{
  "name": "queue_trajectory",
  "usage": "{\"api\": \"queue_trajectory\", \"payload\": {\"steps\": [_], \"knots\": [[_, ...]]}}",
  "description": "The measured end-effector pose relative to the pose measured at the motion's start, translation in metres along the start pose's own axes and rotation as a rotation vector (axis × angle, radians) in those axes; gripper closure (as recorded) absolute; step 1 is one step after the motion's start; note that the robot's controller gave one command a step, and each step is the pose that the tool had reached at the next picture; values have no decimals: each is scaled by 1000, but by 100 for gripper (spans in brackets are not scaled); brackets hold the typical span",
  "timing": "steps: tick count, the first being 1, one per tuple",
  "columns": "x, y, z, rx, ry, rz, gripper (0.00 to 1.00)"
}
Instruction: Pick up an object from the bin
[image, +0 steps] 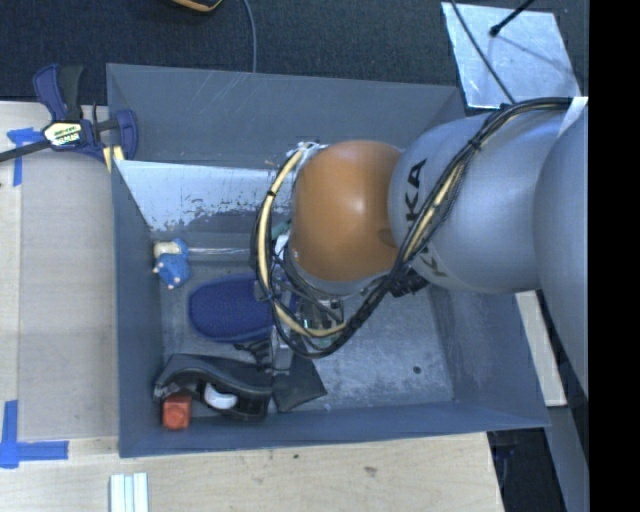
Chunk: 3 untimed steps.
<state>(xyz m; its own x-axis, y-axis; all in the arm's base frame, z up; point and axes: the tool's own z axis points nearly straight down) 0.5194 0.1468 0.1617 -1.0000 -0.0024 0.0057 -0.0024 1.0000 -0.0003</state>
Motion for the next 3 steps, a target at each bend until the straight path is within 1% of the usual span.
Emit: {"api": "queue_trajectory", "payload": {"steps": [1, 2, 3], "knots": [[-80, -2, 90, 0, -10, -343, 0], [-82, -1, 86, -2, -15, -342, 100], [-55, 7, -14, 0, -16, -371, 100]]}}
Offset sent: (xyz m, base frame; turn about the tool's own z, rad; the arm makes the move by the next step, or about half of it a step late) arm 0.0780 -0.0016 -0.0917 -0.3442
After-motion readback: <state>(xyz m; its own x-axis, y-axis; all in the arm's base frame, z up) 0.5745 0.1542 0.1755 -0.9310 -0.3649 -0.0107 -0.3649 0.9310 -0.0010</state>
